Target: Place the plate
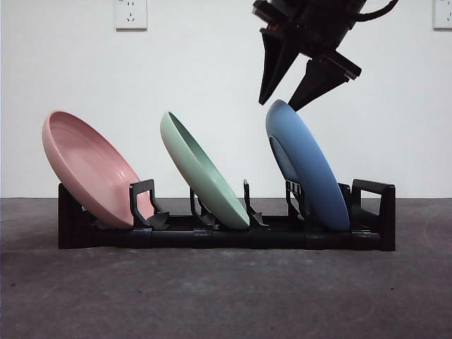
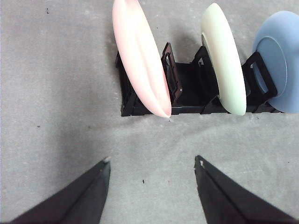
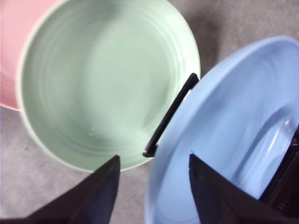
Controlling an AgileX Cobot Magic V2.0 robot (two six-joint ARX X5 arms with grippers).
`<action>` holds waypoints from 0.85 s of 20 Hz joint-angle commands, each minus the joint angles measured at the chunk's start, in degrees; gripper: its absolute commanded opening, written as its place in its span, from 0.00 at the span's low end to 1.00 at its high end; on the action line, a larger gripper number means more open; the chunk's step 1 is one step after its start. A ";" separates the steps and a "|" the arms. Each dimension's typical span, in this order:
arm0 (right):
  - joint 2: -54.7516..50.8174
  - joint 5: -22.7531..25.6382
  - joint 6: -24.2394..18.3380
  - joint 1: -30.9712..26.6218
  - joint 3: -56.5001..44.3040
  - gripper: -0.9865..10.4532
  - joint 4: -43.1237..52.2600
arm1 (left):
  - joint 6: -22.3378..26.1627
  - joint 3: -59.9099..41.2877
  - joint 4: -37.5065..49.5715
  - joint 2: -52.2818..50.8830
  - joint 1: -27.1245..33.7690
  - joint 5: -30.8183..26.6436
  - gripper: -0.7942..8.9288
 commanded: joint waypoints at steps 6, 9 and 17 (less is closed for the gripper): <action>1.01 0.37 0.15 0.42 1.36 0.21 0.77 | -0.09 1.09 0.76 0.17 -0.13 0.17 0.38; 1.01 0.35 0.15 0.42 1.33 0.17 0.77 | -0.09 1.09 0.76 0.17 -0.13 0.17 0.38; 1.01 0.13 0.37 0.59 1.33 0.10 0.66 | -0.11 1.09 0.76 0.17 -0.13 0.17 0.38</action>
